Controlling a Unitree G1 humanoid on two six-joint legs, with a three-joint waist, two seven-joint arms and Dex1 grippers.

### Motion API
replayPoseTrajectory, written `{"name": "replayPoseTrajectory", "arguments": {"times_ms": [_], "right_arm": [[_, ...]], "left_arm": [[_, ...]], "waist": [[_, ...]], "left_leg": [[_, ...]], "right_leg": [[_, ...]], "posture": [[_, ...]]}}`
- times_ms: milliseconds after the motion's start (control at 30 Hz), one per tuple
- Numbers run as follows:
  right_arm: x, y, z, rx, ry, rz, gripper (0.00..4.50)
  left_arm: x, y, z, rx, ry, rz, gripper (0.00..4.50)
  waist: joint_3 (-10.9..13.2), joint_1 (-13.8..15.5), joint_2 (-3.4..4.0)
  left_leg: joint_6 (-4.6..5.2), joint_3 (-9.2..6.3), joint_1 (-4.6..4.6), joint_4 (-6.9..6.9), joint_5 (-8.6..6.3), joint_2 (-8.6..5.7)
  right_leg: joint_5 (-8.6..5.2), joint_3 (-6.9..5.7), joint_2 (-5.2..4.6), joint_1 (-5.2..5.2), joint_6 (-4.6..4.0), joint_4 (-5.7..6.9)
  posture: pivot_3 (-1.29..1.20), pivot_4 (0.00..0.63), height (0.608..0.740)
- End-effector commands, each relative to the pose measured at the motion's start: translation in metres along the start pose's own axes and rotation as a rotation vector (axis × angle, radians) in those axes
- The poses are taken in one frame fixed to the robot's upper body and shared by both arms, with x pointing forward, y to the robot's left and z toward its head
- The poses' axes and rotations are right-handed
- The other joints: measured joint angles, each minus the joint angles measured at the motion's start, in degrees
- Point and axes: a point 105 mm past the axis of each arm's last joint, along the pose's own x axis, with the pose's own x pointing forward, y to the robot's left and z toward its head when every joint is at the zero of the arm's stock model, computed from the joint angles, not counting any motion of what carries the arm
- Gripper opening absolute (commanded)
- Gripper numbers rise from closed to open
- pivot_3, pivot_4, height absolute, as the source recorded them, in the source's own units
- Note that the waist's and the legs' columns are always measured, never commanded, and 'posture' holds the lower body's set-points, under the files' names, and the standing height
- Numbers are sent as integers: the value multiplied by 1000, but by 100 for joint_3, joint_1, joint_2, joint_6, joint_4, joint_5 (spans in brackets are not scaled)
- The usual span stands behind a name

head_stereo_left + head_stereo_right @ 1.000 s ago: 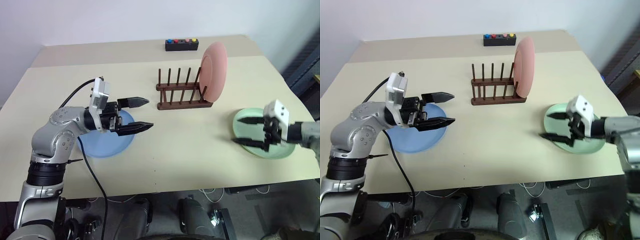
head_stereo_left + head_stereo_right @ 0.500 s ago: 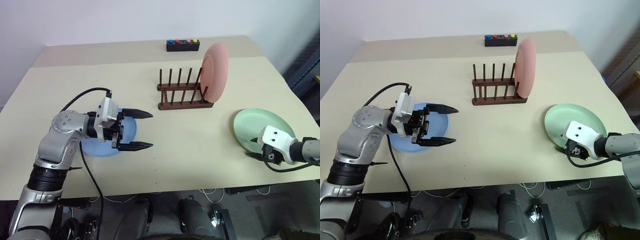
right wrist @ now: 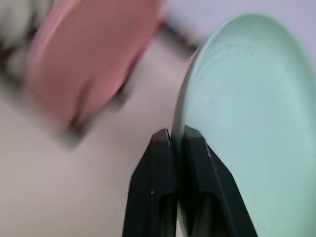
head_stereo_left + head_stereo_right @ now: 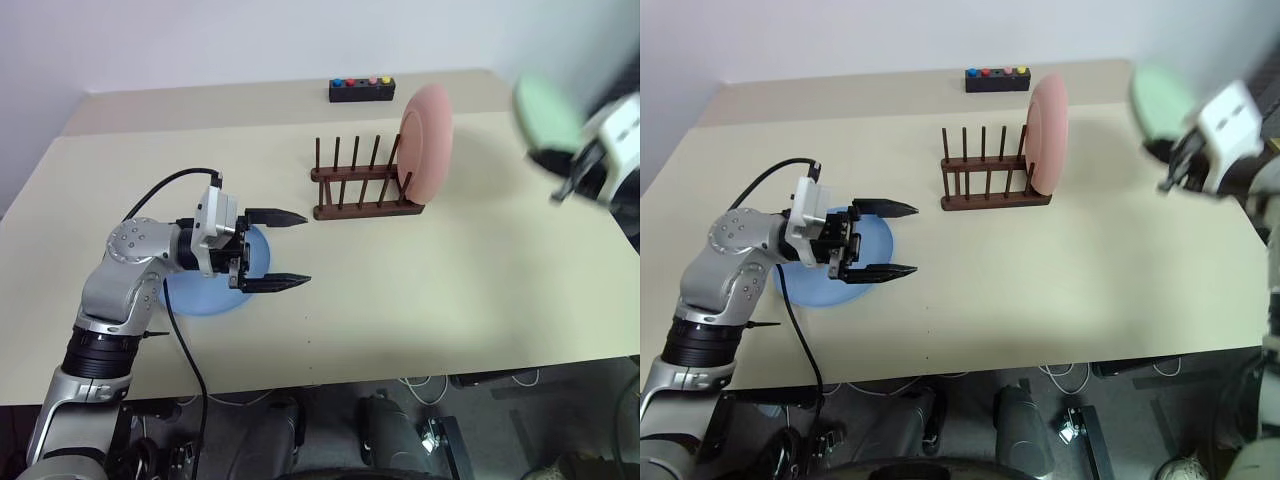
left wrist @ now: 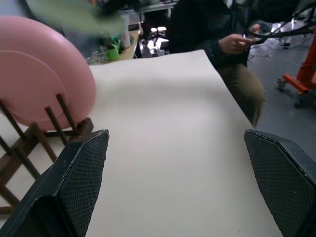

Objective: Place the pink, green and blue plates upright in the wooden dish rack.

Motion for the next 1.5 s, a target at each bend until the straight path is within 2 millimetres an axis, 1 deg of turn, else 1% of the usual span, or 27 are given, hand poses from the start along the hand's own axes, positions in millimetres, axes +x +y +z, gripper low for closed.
{"name": "replayPoseTrajectory", "arguments": {"times_ms": [33, 67, 100, 133, 233, 300, 333, 367, 433, 500, 667, 767, 900, 967, 1067, 1167, 1300, 1367, 1433, 1500], "right_arm": [[17, -5, 31, -12, -152, -91, 61], [22, 2, 49, 117, -259, -59, 61], [24, 10, 71, 291, -398, 2, 61], [24, 15, 87, 412, -488, 55, 61], [7, 40, 130, 699, -725, 350, 61], [-6, 57, 152, 806, -815, 522, 61], [-8, 63, 159, 859, -844, 578, 61], [-9, 70, 160, 876, -841, 617, 61], [-7, 82, 157, 886, -804, 660, 61], [-1, 88, 149, 898, -767, 663, 61], [6, 92, 143, 924, -732, 668, 61], [19, 100, 126, 938, -652, 642, 61], [40, 105, 93, 987, -547, 543, 61], [43, 110, 86, 1033, -535, 540, 61], [48, 116, 82, 1063, -520, 538, 61], [46, 118, 85, 1084, -530, 561, 61], [50, 121, 80, 1067, -493, 547, 61], [51, 126, 75, 1054, -470, 549, 61], [54, 136, 65, 970, -409, 543, 61], [57, 139, 53, 939, -374, 523, 61]], "left_arm": [[-1, 3, 7, 38, -6, 22, 4500], [-2, 4, 7, 39, -5, 31, 4500], [-3, 5, 9, 38, -10, 45, 4500], [-4, 6, 9, 38, -13, 54, 4500], [-10, 8, 14, 38, -24, 89, 4500], [-15, 11, 16, 61, -9, 124, 4500], [-18, 12, 17, 67, -4, 139, 4500], [-19, 12, 18, 65, -4, 149, 4500], [-21, 12, 18, 68, -1, 163, 4500], [-21, 10, 18, 69, -3, 168, 4500], [-22, 9, 19, 68, -8, 185, 4500], [-22, 9, 19, 67, -13, 190, 4500], [-23, 10, 20, 67, -20, 195, 4500], [-24, 10, 18, 67, -12, 199, 4500], [-24, 10, 18, 65, -13, 198, 4500], [-23, 11, 19, 64, -16, 196, 4500], [-23, 10, 18, 63, -15, 192, 4500], [-22, 10, 19, 62, -16, 191, 4500], [-21, 10, 19, 63, -19, 191, 4500], [-21, 10, 20, 59, -28, 194, 4500]], "waist": [[0, -4, 0], [0, -2, 0], [0, -11, 0], [1, -29, 2], [3, -12, 5], [4, 14, 6], [3, 12, 6], [3, 10, 5], [1, 11, 3], [0, 12, 2], [1, -21, 7], [1, -26, 6], [0, -17, 6], [0, -13, 6], [1, -28, 7], [1, -25, 7], [1, -20, 7], [1, -26, 7], [0, -28, 7], [0, -21, 7]], "left_leg": [[-1, 1, -2, -1, 0, 0], [-1, 1, -5, 0, 1, 0], [-1, 2, -8, 1, 1, 0], [-1, 2, -9, 3, 1, 0], [-1, 0, -11, 3, 1, 0], [-1, -8, -21, 4, 1, 0], [-1, -12, -23, 5, 1, -1], [-1, -12, -23, 6, 1, -1], [7, -12, -21, 8, -4, -2], [24, -12, -20, 14, -13, -4], [25, -5, -18, 12, -14, -4], [24, -5, -19, 7, -13, -2], [25, -4, -18, 10, -14, -2], [24, -3, -19, 10, -13, -3], [18, -2, -20, 8, -9, -3], [7, -2, -19, 8, -3, -2], [14, -2, -20, 8, -7, -3], [14, -2, -20, 8, -8, -3], [18, -2, -19, 7, -10, -3], [20, -2, -19, 8, -11, -3]], "right_leg": [[0, 1, 0, -3, 0, 0], [0, 1, 0, -4, 0, -1], [0, 1, -1, -7, 0, -1], [0, 2, 0, -8, 1, 0], [1, 8, 0, -14, 1, 8], [1, 4, -1, -20, 1, 7], [1, 1, -2, -20, 1, 5], [1, 1, -3, -19, 0, 5], [1, 1, -4, -15, 1, 4], [1, 0, -4, -12, 0, 5], [1, 1, -3, -19, 0, 15], [1, 1, -2, -22, 0, 14], [1, 1, -1, -21, 0, 15], [1, 1, -2, -21, 0, 14], [1, 2, -2, -24, 0, 15], [1, 2, -1, -25, 0, 15], [1, 2, -1, -25, 0, 15], [1, 2, -1, -25, 0, 15], [1, 2, 0, -25, 0, 15], [1, 2, 0, -25, 0, 15]], "posture": [[0, 150, 740], [0, 150, 740], [0, 150, 740], [0, 150, 740], [0, 150, 740], [0, 150, 740], [0, 150, 740], [0, 150, 740], [0, 150, 740], [0, 150, 740], [0, 150, 740], [0, 150, 740], [0, 150, 740], [0, 150, 740], [0, 150, 740], [0, 150, 740], [0, 150, 740], [0, 150, 740], [0, 150, 740], [0, 150, 740]]}}
